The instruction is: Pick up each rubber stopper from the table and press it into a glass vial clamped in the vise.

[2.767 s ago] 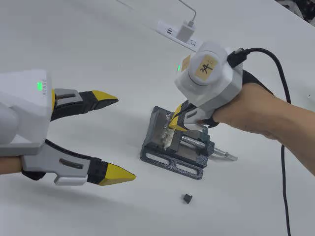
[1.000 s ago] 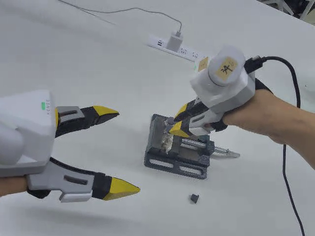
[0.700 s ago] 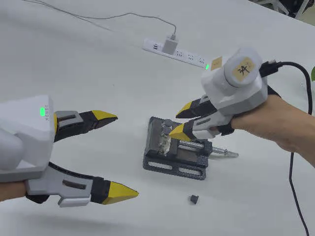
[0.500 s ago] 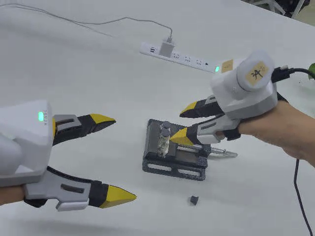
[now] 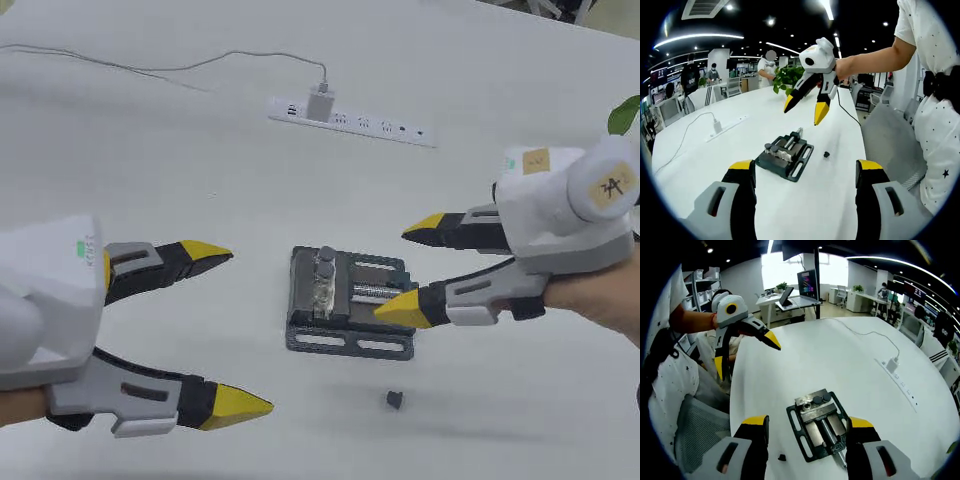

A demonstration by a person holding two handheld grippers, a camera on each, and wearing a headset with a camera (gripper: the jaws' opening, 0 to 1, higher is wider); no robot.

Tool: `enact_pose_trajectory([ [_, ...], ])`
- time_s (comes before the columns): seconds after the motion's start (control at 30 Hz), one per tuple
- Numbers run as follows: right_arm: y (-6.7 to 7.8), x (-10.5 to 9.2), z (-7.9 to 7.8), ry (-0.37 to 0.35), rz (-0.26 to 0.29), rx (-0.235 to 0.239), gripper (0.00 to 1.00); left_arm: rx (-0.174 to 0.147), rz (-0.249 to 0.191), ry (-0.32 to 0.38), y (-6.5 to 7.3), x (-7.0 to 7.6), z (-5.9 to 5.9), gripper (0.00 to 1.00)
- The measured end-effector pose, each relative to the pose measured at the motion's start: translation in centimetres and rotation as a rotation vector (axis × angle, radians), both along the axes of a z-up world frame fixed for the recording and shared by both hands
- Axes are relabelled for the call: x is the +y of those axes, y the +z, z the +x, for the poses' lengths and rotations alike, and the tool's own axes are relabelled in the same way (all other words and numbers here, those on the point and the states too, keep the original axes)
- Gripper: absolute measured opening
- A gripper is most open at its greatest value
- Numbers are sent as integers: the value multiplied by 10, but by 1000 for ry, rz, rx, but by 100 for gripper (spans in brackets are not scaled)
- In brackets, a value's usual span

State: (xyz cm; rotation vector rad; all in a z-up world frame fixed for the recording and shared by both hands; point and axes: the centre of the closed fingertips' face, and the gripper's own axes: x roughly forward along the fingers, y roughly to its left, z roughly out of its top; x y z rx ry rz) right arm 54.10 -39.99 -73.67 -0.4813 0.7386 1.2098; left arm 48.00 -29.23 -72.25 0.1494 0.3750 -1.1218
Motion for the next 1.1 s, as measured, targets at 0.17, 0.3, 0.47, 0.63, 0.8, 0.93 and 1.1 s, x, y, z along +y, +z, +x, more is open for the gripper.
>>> enact_pose_trajectory([
  [0.17, 4, -17, -14, -19, 69, -29, 71, -2, 23, -32, 0, -7, -4, 81],
  [0.3, 0, -36, -22, -48, 105, -40, 77, -3, 47, -57, -1, -11, -6, 81],
  [0.47, -5, -57, -34, -81, 136, -36, 83, -4, 81, -91, -3, -19, -6, 80],
  [0.63, -12, -74, -46, -98, 167, -38, 90, -12, 135, -143, -9, -31, -8, 79],
  [0.8, -17, -89, -55, -112, 195, -48, 94, -18, 191, -209, -18, -46, -10, 76],
  [0.93, -24, -101, -61, -112, 206, -62, 96, -1, 211, -254, -27, -58, -10, 75],
  [1.1, -34, -113, -70, -115, 193, -54, 98, -11, 275, -321, -41, -72, -10, 69],
])
